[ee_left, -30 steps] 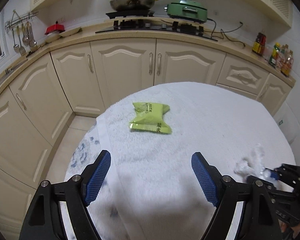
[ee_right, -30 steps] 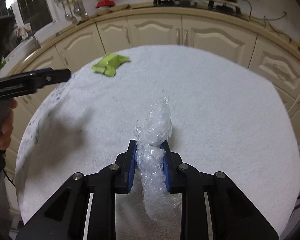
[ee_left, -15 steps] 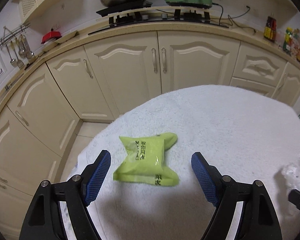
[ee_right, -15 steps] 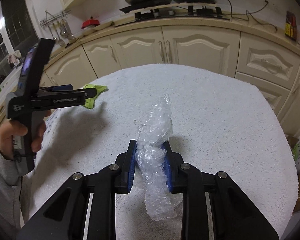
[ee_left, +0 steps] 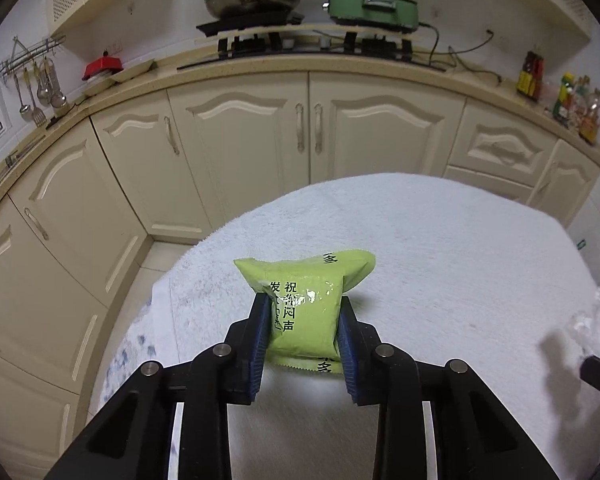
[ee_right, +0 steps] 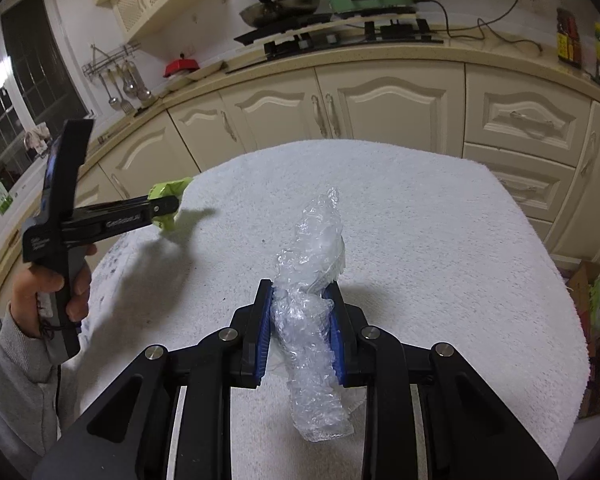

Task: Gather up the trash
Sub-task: 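Carry the green packet and clear wrap over the light blue bin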

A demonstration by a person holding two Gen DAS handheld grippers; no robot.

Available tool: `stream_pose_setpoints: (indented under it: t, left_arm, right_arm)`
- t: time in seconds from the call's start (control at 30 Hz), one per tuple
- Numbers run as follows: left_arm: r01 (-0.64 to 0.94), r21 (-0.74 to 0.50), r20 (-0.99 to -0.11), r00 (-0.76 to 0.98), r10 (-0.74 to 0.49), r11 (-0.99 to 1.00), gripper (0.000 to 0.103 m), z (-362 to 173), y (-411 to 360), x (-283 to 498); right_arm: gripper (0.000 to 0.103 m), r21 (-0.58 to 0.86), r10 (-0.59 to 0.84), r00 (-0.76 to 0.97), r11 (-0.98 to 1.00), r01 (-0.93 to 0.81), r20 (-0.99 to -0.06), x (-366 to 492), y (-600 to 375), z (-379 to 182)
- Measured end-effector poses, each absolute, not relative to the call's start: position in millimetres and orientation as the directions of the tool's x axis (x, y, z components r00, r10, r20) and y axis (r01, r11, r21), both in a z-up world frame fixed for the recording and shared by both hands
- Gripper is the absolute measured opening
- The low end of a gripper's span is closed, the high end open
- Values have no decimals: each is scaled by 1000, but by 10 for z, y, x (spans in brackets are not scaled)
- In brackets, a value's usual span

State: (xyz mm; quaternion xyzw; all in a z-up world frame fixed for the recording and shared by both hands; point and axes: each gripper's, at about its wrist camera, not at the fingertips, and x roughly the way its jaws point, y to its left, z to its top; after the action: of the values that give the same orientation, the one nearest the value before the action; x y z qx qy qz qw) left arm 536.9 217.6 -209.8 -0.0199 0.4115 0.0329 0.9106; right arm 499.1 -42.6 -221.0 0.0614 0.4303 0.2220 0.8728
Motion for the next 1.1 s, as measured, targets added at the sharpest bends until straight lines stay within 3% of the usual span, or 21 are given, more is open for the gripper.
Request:
stream_pose_setpoints:
  t: [0.23,0.53,0.9,1.1]
  left_arm:
    - [32,-74,-682,728,-74,997,28,-1748,1622,4695]
    - [225,-96,-654,720,-231,970,29,-1541,359,3952]
    - [480,-78,-701,597,-390,874,29,-1743,-1425,3684]
    - [554,-12,-758,538,-369,833,29,-2130,-2235,3844]
  right_arm:
    - [26,325,452,582,892,-315,-676,4661,-777,-2009]
    - [26,344,393,676,914,-215,-623,4041,-1738,-1805]
    - [26,370,219,759,928,31,-613,3305,-3222,-1921]
    - [26,383,138,749,909,164,-648,3098,-3886,-2196]
